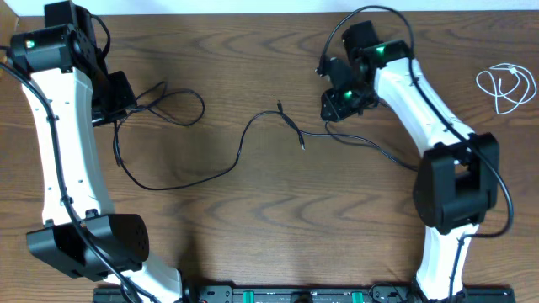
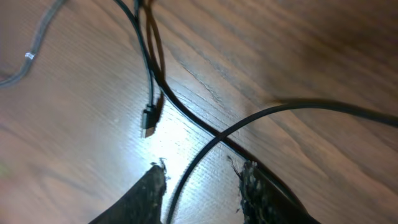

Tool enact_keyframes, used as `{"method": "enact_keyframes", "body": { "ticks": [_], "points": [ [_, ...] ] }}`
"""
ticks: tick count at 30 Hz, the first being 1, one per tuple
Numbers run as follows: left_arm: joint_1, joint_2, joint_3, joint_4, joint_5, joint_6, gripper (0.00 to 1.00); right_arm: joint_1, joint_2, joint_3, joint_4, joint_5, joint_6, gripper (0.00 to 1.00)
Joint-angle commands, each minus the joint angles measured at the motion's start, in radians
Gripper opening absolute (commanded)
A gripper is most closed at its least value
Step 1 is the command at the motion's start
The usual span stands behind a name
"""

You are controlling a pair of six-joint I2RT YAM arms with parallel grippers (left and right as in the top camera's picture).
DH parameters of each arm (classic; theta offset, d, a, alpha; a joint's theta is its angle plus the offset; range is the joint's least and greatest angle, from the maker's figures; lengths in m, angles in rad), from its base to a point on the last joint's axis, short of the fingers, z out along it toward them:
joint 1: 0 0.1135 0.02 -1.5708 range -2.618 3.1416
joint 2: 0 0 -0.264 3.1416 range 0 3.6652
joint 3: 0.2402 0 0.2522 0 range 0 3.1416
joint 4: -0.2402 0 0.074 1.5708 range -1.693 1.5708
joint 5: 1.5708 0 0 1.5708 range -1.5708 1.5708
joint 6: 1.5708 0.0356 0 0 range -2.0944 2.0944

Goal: Untangle cables

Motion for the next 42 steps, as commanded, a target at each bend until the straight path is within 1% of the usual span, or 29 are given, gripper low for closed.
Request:
{"method": "enact_keyframes", "body": {
  "ticks": [1, 6, 10, 15, 19, 23, 28, 33, 35, 36, 37, 40, 42],
  "points": [
    [0.003, -0.010, -0.002, 0.006, -0.021, -0.006, 0.07, 0.033, 0.063, 0.014, -0.003, 0.087, -0.037, 0.39],
    [0.003, -0.010, -0.002, 0.007, -0.021, -0.006, 0.07, 0.041, 0.099, 0.013, -0.047, 0.093, -0.036, 0.40],
    [0.002, -0.010, -0.002, 0.022, -0.021, -0.006, 0.07, 0.061, 0.100, 0.009, -0.073, 0.041, -0.036, 0.40],
    [0.002, -0.010, -0.003, 0.026, -0.021, -0.006, 0.07, 0.080, 0.101, -0.039, -0.011, 0.088, -0.035, 0.40],
    [0.002, -0.010, -0.003, 0.029, -0.021, -0.006, 0.07, 0.087, 0.101, -0.072, 0.057, 0.142, 0.045, 0.41],
    [0.002, -0.010, -0.003, 0.035, -0.021, -0.006, 0.07, 0.089, 0.101, -0.084, 0.107, 0.145, 0.066, 0.45],
    [0.003, -0.010, -0.003, 0.037, -0.021, -0.006, 0.07, 0.109, 0.096, -0.079, 0.114, 0.145, 0.065, 0.44],
    [0.002, -0.010, -0.003, 0.044, -0.020, -0.006, 0.07, 0.115, 0.030, -0.067, 0.128, 0.172, 0.055, 0.49],
    [0.002, -0.010, -0.003, 0.045, -0.020, -0.006, 0.07, 0.115, 0.015, -0.067, 0.141, 0.201, -0.003, 0.51],
    [0.002, -0.010, -0.003, 0.046, -0.020, -0.006, 0.07, 0.116, 0.015, -0.067, 0.149, 0.222, -0.060, 0.57],
    [0.002, -0.010, -0.003, 0.048, -0.015, -0.006, 0.08, 0.116, 0.024, -0.072, 0.159, 0.243, -0.166, 0.63],
    [0.002, -0.010, -0.003, 0.049, 0.003, -0.006, 0.08, 0.106, 0.041, -0.079, 0.169, 0.239, -0.384, 0.65],
    [0.002, -0.010, -0.003, 0.051, 0.002, -0.006, 0.07, 0.101, 0.047, -0.079, 0.173, 0.238, -0.478, 0.66]
  ]
}}
